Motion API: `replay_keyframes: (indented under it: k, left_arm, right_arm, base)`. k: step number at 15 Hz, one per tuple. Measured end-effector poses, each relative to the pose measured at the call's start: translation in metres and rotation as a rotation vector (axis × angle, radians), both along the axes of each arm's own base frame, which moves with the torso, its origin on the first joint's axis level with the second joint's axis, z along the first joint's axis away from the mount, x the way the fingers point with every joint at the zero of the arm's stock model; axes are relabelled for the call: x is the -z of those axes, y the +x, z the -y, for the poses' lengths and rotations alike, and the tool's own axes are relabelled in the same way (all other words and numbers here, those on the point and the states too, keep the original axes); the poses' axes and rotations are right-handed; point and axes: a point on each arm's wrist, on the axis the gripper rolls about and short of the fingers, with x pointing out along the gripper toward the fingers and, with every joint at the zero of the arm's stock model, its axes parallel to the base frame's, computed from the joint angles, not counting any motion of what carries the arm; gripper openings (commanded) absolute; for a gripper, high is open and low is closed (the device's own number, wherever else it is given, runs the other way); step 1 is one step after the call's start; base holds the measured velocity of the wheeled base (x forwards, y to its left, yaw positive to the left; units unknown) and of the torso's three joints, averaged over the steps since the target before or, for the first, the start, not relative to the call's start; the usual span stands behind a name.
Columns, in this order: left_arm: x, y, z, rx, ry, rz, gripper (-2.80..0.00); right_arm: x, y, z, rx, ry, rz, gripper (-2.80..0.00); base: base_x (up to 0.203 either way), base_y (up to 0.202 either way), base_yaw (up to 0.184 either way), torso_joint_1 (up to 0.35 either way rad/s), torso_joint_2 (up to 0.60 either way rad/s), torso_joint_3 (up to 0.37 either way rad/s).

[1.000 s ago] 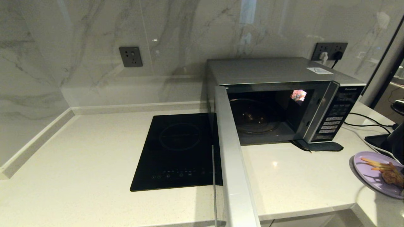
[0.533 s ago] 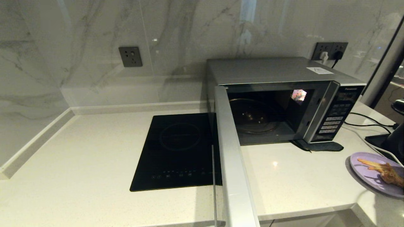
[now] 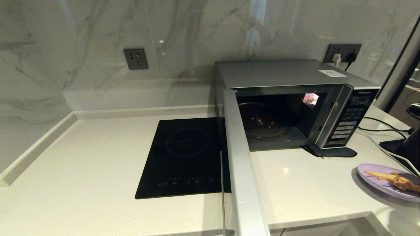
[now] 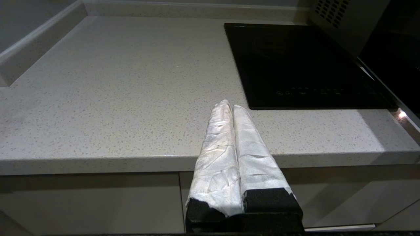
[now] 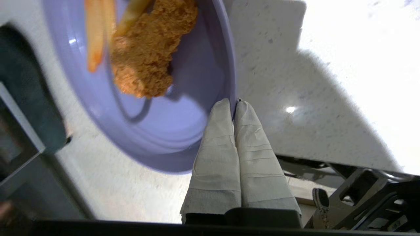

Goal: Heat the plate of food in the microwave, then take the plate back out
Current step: Put the plate in the microwave oven

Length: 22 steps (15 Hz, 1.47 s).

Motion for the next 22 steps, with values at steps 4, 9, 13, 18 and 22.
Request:
replay_keyframes:
  k: [4, 9, 13, 18, 22]
  left_arm:
    - [0.0, 0.0, 0.0, 0.0, 0.0, 0.0, -2.8]
    - [0.0, 0.0, 0.0, 0.0, 0.0, 0.0, -2.8]
    - [0.0, 0.0, 0.0, 0.0, 0.0, 0.0, -2.8]
    - [0.0, 0.0, 0.0, 0.0, 0.0, 0.0, -2.8]
    - [0.0, 0.0, 0.0, 0.0, 0.0, 0.0, -2.8]
  right_arm:
    - [-0.012, -0.005, -0.007, -0.039, 0.02, 0.072, -2.8]
    - [-0.02, -0.007, -0.01, -0.075, 0.024, 0.117, -2.8]
    - [-0.023, -0.007, -0.011, -0.12, 0.031, 0.154, -2.8]
    - [-0.026, -0.006, -0.011, -0.146, 0.026, 0.185, -2.8]
    - [-0.023, -0.003, -0.007, -0.15, 0.005, 0.185, -2.8]
  base:
    - [0.0, 0.0, 0.0, 0.0, 0.0, 0.0]
    - [0.0, 0.0, 0.0, 0.0, 0.0, 0.0]
    - [0.0, 0.0, 0.0, 0.0, 0.0, 0.0]
    - [0.0, 0.0, 0.0, 0.0, 0.0, 0.0]
    - [0.0, 0.0, 0.0, 0.0, 0.0, 0.0]
